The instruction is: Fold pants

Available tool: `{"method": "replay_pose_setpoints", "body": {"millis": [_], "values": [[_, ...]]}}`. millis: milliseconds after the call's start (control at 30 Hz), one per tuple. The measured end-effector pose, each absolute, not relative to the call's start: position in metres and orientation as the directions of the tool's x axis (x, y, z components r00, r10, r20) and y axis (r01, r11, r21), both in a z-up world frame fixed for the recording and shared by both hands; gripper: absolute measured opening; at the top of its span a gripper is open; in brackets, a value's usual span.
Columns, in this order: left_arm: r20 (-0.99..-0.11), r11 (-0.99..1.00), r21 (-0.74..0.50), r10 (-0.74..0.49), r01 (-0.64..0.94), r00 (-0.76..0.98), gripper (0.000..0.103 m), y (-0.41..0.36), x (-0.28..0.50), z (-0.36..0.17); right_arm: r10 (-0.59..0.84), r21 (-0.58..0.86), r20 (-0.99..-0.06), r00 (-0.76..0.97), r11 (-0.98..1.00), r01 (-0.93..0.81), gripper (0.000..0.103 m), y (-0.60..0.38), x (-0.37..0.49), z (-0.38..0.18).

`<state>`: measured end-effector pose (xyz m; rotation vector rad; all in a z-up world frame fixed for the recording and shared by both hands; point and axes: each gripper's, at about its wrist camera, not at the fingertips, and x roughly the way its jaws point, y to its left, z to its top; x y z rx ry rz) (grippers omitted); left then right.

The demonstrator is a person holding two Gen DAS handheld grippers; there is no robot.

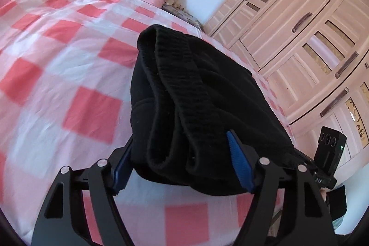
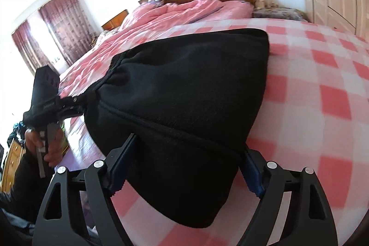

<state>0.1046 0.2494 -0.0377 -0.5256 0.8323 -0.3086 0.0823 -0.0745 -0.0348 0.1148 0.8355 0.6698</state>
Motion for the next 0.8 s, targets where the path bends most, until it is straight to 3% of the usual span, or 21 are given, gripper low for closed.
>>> {"method": "replay_pose_setpoints", "body": {"millis": [67, 133, 300, 367, 400, 500, 600, 800], "values": [[-0.615, 0.829, -0.556, -0.453, 0.052, 0.645, 0.077, 0.246, 0.112, -0.04, 0.582, 0.341, -0.65, 0.489, 0.798, -0.496, 0.083, -0.08, 0.09, -0.037], [-0.615, 0.829, -0.558, -0.444, 0.038, 0.652, 0.08, 0.243, 0.118, -0.041, 0.556, 0.311, -0.652, 0.516, 0.817, -0.486, 0.095, -0.081, 0.091, -0.036], [-0.61, 0.862, -0.508, -0.356, -0.004, 0.708, 0.086, 0.244, 0.101, -0.032, 0.431, 0.132, -0.631, 0.645, 0.879, -0.458, 0.096, -0.072, 0.056, -0.012], [-0.593, 0.901, -0.433, -0.262, -0.027, 0.761, 0.1, 0.239, 0.085, -0.018, 0.429, 0.086, -0.611, 0.665, 0.872, -0.483, 0.097, -0.064, 0.044, -0.008], [-0.582, 0.929, -0.367, -0.188, -0.049, 0.791, 0.102, 0.235, 0.077, -0.009, 0.41, 0.042, -0.618, 0.671, 0.869, -0.492, 0.098, -0.057, 0.042, -0.011], [-0.597, 0.979, -0.167, -0.007, -0.116, 0.802, 0.101, 0.219, 0.071, 0.007, 0.29, -0.092, -0.682, 0.672, 0.877, -0.471, 0.097, -0.041, 0.048, -0.033], [-0.576, 0.986, -0.026, 0.12, -0.165, 0.809, 0.101, 0.202, 0.063, 0.022, 0.306, -0.053, -0.682, 0.665, 0.886, -0.461, 0.097, -0.047, 0.049, -0.033], [-0.518, 0.966, 0.104, 0.255, -0.236, 0.817, 0.101, 0.182, 0.042, 0.054, 0.349, -0.043, -0.543, 0.764, 0.897, -0.44, 0.098, -0.067, 0.005, 0.024]]}}
